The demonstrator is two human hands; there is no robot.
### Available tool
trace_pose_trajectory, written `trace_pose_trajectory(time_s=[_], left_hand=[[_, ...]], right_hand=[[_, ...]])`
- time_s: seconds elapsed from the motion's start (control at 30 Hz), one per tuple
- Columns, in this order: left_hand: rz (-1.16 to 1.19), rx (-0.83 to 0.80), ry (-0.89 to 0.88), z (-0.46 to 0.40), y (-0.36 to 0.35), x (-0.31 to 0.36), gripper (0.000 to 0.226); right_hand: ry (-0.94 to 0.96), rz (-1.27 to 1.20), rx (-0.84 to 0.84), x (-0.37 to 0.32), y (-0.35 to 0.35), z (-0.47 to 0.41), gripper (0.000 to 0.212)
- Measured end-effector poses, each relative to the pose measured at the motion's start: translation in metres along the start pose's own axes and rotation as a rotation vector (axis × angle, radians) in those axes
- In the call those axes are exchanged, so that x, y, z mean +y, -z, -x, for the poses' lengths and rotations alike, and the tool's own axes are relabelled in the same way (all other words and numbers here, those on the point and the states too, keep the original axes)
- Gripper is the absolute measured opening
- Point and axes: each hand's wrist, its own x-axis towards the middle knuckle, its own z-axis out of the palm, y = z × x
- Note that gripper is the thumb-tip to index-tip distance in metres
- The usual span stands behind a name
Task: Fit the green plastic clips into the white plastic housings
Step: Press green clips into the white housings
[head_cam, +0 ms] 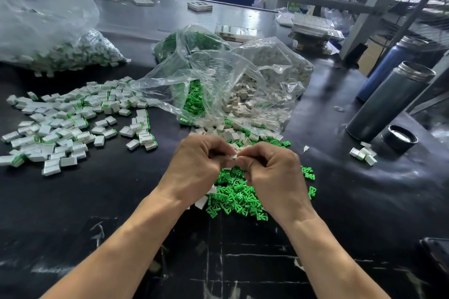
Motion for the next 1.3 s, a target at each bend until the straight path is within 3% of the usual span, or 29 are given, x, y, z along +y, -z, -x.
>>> trace_pose_trajectory(time_s=[0.13,0.27,0.47,0.73,0.87,1.3], left_hand=[[0.203,0.026,0.077,-0.001,-0.001,-0.001,0.018],[0.326,0.023,0.111,-0.001,-0.001,0.000,0.007],[0.370,-0.061,0.088,0.002,-0.009,0.004,0.005],[0.542,-0.177,0.067,0.004,-0.016,0.006,0.004],[0.605,-0.199,0.062,0.004,-0.018,0.004,0.015],[0.620,-0.187,0.038,0.002,-0.019,0.004,0.016]], right_hand=[[-0.098,-0.283,-0.016,-0.002,0.001,-0.002,0.026],[-0.097,-0.443,-0.021,-0.007,0.001,-0.003,0.018],[-0.296,-0.418,-0.168,-0.009,-0.006,0.003,0.083],[-0.362,-0.569,-0.170,-0.014,-0.011,0.001,0.066],[-0.355,-0.600,-0.201,-0.015,-0.013,0.001,0.060],[-0.261,-0.530,-0.067,-0.022,-0.022,0.000,0.062]])
